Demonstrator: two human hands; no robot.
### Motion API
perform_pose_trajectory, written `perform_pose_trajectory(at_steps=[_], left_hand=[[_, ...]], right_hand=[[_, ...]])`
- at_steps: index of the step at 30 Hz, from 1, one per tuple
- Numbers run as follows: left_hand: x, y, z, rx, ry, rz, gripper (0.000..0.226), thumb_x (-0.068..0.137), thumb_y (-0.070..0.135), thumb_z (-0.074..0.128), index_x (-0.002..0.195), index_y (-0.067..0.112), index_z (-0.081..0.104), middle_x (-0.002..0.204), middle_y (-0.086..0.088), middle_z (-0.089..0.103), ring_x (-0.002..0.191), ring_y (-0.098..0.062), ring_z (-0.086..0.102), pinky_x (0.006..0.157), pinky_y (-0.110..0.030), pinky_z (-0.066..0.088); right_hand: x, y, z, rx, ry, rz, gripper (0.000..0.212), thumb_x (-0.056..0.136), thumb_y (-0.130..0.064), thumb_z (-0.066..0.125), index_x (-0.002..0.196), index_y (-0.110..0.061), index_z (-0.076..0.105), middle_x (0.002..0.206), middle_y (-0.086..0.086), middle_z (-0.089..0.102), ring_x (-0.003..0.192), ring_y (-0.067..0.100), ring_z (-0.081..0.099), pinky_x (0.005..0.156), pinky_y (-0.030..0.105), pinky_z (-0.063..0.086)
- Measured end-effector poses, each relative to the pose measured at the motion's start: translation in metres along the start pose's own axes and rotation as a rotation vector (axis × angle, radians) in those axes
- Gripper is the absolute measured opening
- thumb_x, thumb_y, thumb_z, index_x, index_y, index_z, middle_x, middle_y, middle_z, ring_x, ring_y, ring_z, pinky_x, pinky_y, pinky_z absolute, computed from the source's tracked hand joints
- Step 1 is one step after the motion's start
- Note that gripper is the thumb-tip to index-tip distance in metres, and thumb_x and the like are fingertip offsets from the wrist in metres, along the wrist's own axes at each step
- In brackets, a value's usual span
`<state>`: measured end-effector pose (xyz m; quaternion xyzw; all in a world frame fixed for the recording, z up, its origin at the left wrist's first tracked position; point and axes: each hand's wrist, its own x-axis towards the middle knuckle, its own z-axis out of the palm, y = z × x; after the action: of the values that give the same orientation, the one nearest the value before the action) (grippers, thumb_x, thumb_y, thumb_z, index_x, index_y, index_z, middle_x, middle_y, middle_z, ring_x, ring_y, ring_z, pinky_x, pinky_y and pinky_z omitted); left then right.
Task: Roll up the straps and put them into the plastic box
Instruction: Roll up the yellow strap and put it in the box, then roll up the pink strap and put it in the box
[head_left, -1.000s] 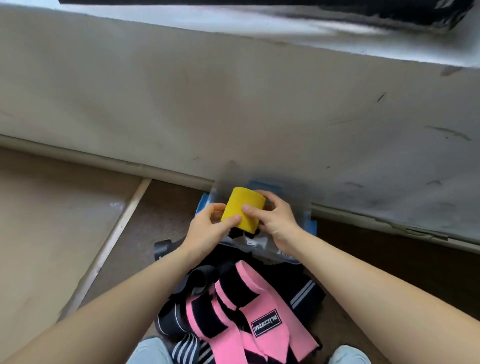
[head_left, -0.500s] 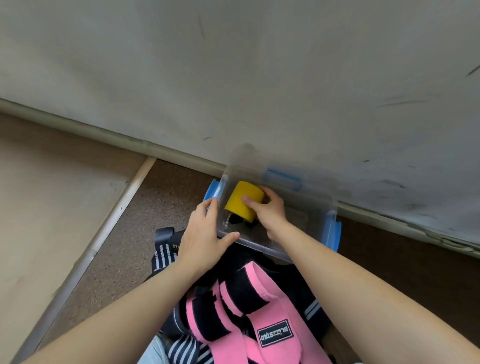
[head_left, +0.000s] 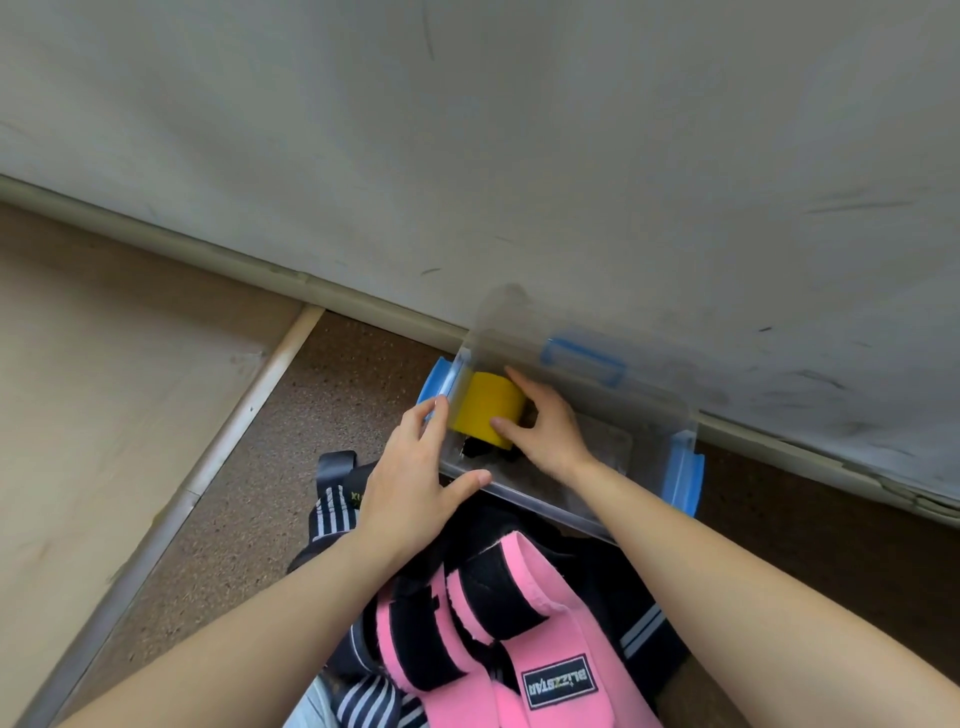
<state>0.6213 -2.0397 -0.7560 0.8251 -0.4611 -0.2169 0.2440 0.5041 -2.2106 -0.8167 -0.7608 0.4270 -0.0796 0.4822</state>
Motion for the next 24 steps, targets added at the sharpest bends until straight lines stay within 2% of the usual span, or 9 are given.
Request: perform_pose_trajectory(at_steps=[3, 6, 10, 14, 17, 19, 21, 22, 24], left_hand=[[-0.001, -0.002, 0.001, -0.011, 0.003, -0.003, 0.099, 0.088, 0.055, 0.072, 0.163, 0.023, 0.018, 0.164, 0.002, 0.025, 0.146, -0.020, 0.036, 0.109, -0.044, 0.047], [-0.001, -0.002, 0.002, -0.017, 0.000, -0.004, 0.099, 0.088, 0.054, 0.072, 0.163, 0.023, 0.017, 0.165, 0.002, 0.024, 0.146, -0.020, 0.036, 0.110, -0.044, 0.047], [0.000, -0.001, 0.001, -0.022, 0.008, -0.009, 0.099, 0.087, 0.055, 0.073, 0.163, 0.023, 0.019, 0.164, 0.004, 0.025, 0.146, -0.018, 0.038, 0.110, -0.042, 0.046], [-0.001, -0.002, 0.002, -0.022, 0.020, 0.005, 0.097, 0.086, 0.055, 0.074, 0.162, 0.021, 0.023, 0.163, 0.005, 0.028, 0.145, -0.018, 0.039, 0.110, -0.041, 0.047], [-0.001, -0.002, 0.002, -0.018, 0.006, 0.014, 0.097, 0.087, 0.055, 0.073, 0.162, 0.020, 0.022, 0.164, 0.003, 0.027, 0.145, -0.018, 0.040, 0.110, -0.041, 0.047], [-0.001, -0.002, 0.000, -0.007, -0.010, 0.019, 0.097, 0.088, 0.056, 0.071, 0.162, 0.019, 0.021, 0.164, 0.002, 0.026, 0.145, -0.020, 0.039, 0.110, -0.041, 0.045], [-0.001, -0.001, -0.002, 0.022, -0.033, 0.022, 0.097, 0.090, 0.055, 0.069, 0.163, 0.016, 0.019, 0.165, -0.002, 0.023, 0.145, -0.025, 0.040, 0.110, -0.044, 0.045], [-0.002, 0.000, -0.002, 0.045, -0.047, 0.020, 0.096, 0.091, 0.055, 0.068, 0.162, 0.016, 0.017, 0.165, -0.005, 0.022, 0.144, -0.027, 0.040, 0.110, -0.045, 0.045], [-0.002, 0.004, -0.002, 0.103, -0.058, 0.015, 0.094, 0.092, 0.054, 0.067, 0.162, 0.015, 0.017, 0.165, -0.010, 0.022, 0.143, -0.033, 0.040, 0.110, -0.048, 0.045]], right_hand=[[-0.007, 0.007, -0.006, -0.184, -0.121, -0.082, 0.092, 0.086, -0.040, 0.079, 0.155, -0.053, 0.019, 0.163, -0.005, 0.020, 0.147, 0.028, 0.031, 0.118, 0.048, 0.036], [-0.010, 0.007, -0.005, -0.289, -0.187, -0.089, 0.090, 0.090, -0.037, 0.076, 0.151, -0.061, 0.015, 0.165, -0.011, 0.008, 0.149, 0.036, 0.025, 0.118, 0.055, 0.036], [-0.007, -0.003, 0.004, -0.244, -0.089, -0.030, 0.081, 0.094, -0.028, 0.072, 0.156, -0.049, 0.024, 0.163, -0.002, 0.017, 0.146, 0.034, 0.029, 0.119, 0.050, 0.034], [0.000, -0.007, 0.012, -0.254, -0.022, -0.009, 0.080, 0.092, -0.028, 0.075, 0.157, -0.041, 0.028, 0.159, 0.005, 0.025, 0.142, 0.035, 0.037, 0.117, 0.048, 0.037], [0.002, -0.011, 0.012, -0.243, -0.009, 0.018, 0.075, 0.094, -0.033, 0.071, 0.155, -0.039, 0.026, 0.152, 0.005, 0.039, 0.132, 0.032, 0.048, 0.103, 0.042, 0.045], [0.001, -0.019, 0.005, -0.361, -0.003, -0.015, 0.069, 0.095, -0.035, 0.069, 0.152, -0.034, 0.030, 0.147, 0.008, 0.047, 0.122, 0.034, 0.057, 0.098, 0.041, 0.049], [0.000, -0.027, -0.006, -0.581, -0.039, -0.112, 0.065, 0.094, -0.034, 0.072, 0.150, -0.025, 0.041, 0.153, 0.011, 0.038, 0.124, 0.041, 0.055, 0.104, 0.045, 0.048], [-0.003, -0.031, -0.012, -0.621, -0.057, -0.145, 0.062, 0.094, -0.035, 0.072, 0.149, -0.023, 0.046, 0.154, 0.010, 0.037, 0.126, 0.042, 0.054, 0.106, 0.046, 0.046], [-0.013, -0.040, -0.026, -0.626, -0.080, -0.193, 0.055, 0.096, -0.037, 0.069, 0.145, -0.021, 0.052, 0.147, 0.010, 0.045, 0.125, 0.040, 0.055, 0.105, 0.046, 0.047]])
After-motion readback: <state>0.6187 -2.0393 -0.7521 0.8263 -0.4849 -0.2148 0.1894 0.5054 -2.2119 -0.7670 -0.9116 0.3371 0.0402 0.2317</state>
